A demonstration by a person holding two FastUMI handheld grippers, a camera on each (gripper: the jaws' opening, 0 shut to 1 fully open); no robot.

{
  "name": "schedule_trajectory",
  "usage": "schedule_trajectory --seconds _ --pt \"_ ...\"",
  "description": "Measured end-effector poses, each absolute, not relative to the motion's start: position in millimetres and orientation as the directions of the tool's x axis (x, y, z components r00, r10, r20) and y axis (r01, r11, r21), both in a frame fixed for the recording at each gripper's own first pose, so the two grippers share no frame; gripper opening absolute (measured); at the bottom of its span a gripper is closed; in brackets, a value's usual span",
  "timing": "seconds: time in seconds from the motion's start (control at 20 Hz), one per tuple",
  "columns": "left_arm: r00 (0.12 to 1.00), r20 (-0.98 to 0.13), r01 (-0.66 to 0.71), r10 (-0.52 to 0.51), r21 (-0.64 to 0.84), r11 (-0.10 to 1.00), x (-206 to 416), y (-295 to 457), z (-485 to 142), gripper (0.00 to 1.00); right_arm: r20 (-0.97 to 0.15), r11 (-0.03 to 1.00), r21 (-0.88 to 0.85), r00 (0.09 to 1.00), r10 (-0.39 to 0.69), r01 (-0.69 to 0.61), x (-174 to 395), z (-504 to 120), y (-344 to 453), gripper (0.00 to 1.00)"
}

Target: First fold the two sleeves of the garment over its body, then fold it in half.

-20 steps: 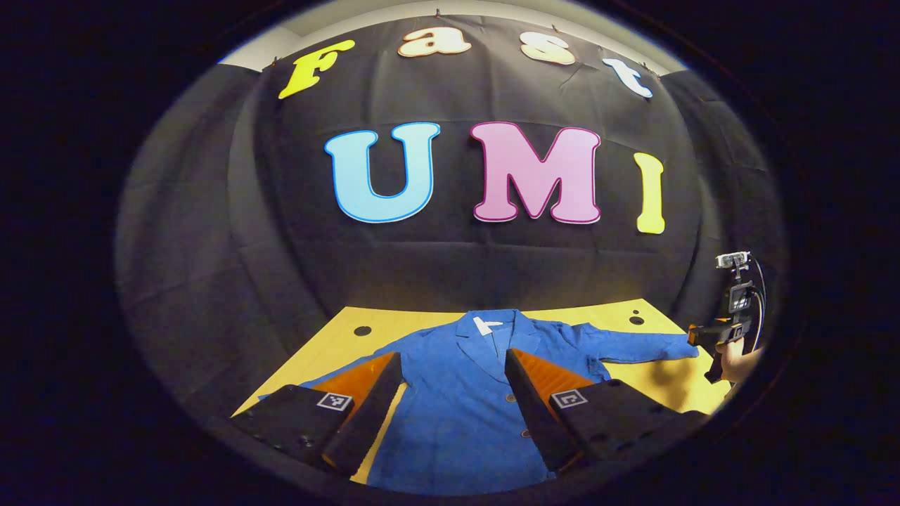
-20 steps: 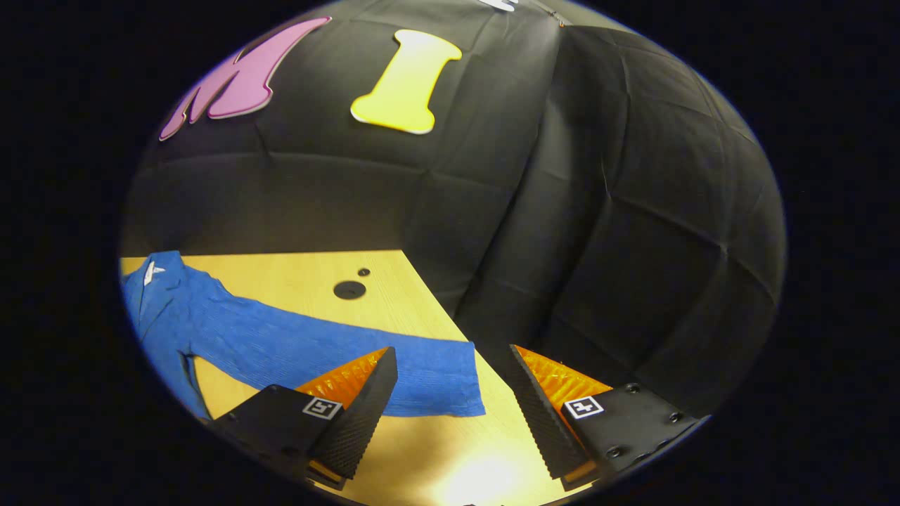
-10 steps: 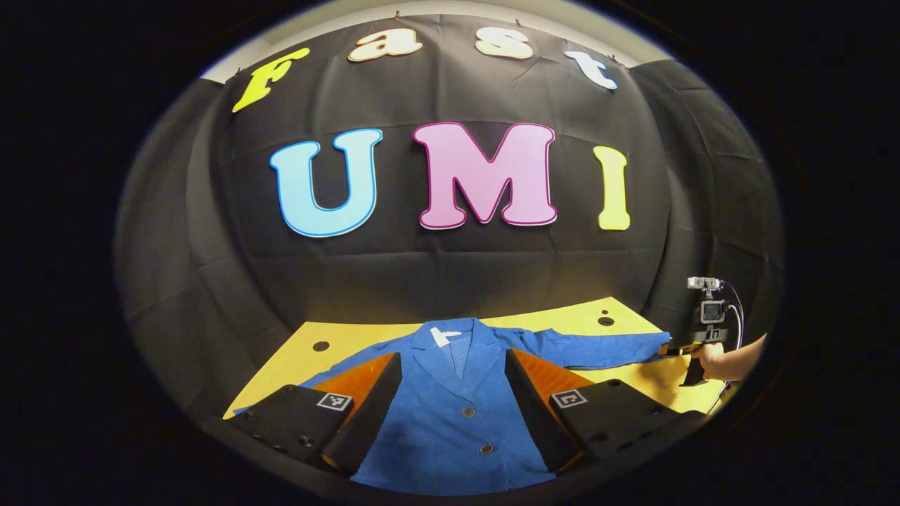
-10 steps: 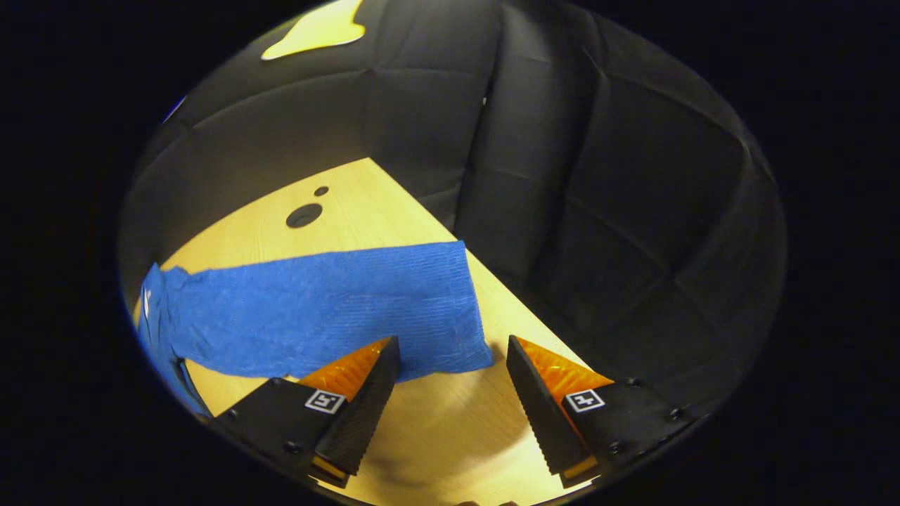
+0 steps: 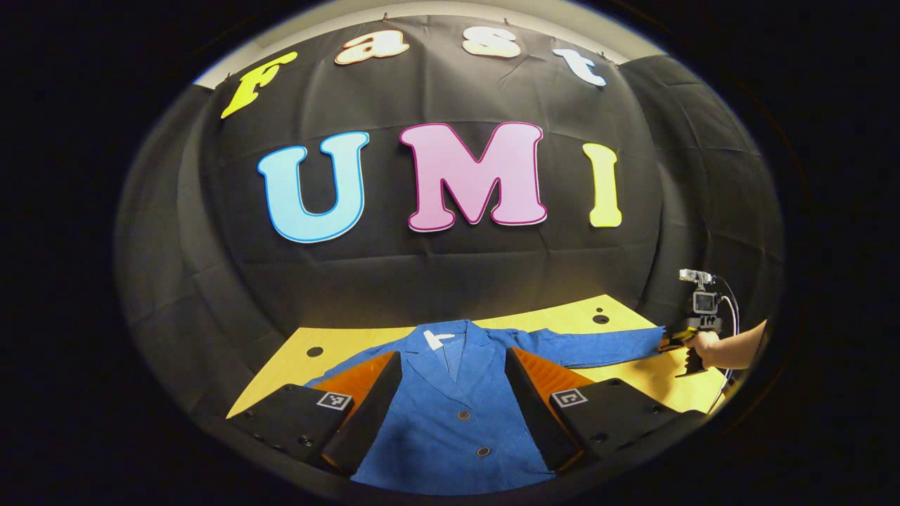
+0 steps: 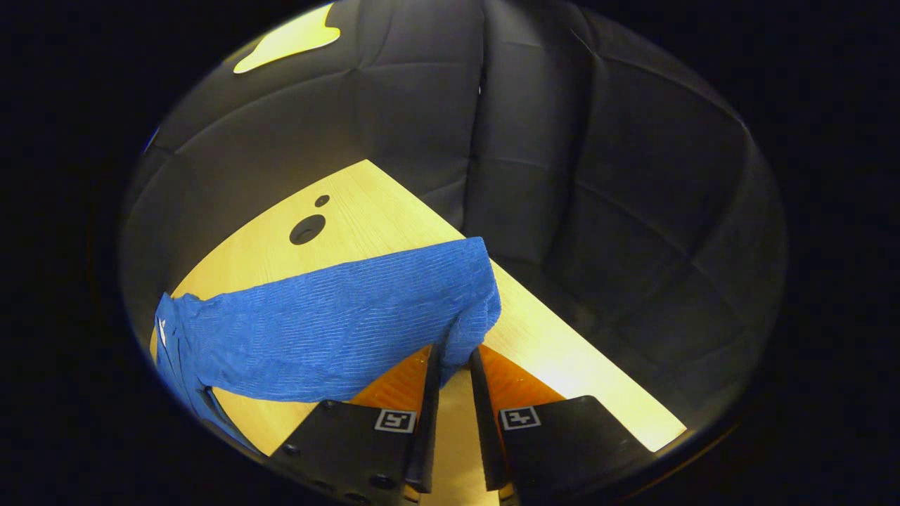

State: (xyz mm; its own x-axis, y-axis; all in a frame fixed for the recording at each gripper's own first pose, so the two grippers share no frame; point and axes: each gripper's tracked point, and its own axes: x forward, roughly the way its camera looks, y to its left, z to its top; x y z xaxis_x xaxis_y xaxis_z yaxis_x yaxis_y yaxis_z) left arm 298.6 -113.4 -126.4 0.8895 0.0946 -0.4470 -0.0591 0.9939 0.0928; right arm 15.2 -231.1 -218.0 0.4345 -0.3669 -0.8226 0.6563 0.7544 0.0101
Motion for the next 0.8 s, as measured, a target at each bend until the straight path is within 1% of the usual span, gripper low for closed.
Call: schedule_trajectory --seconds 0.05,0.1,0.2,0.25,0.3,0.4,0.55,0.8 --pt "0.888 -0.452 -0.057 0.087 0.081 0.995 298 -115 -127 0.86 -0.84 0.741 0.02 0.413 -0.351 0.672 12 -221 -227 0.29" --pt "0.885 -0.458 -0.061 0.084 0.065 0.996 296 -115 -129 0.85 -0.828 0.739 0.023 0.427 -0.363 0.673 19 -218 -228 0.02" --pt "0.876 -0.473 -0.079 0.09 0.043 0.996 292 -113 -134 0.85 -0.825 0.755 0.036 0.446 -0.347 0.654 22 -216 -225 0.02" --pt "0.872 -0.479 -0.084 0.095 0.046 0.995 291 -112 -135 0.85 -0.831 0.758 0.046 0.447 -0.332 0.65 22 -216 -221 0.01" --pt "0.873 -0.477 -0.083 0.106 0.07 0.994 286 -110 -134 0.85 -0.835 0.774 0.055 0.455 -0.311 0.631 19 -216 -217 0.01" --pt "0.881 -0.46 -0.075 0.106 0.085 0.994 282 -108 -128 0.85 -0.823 0.784 0.056 0.474 -0.314 0.618 23 -206 -217 0.01" --pt "0.883 -0.455 -0.092 0.112 0.066 0.994 272 -103 -125 0.85 -0.769 0.799 0.088 0.55 -0.325 0.595 42 -175 -207 0.01" --pt "0.884 -0.439 -0.144 0.161 0.074 0.987 242 -81 -115 0.85 -0.723 0.872 0.128 0.646 -0.244 0.473 84 -129 -137 0.0"
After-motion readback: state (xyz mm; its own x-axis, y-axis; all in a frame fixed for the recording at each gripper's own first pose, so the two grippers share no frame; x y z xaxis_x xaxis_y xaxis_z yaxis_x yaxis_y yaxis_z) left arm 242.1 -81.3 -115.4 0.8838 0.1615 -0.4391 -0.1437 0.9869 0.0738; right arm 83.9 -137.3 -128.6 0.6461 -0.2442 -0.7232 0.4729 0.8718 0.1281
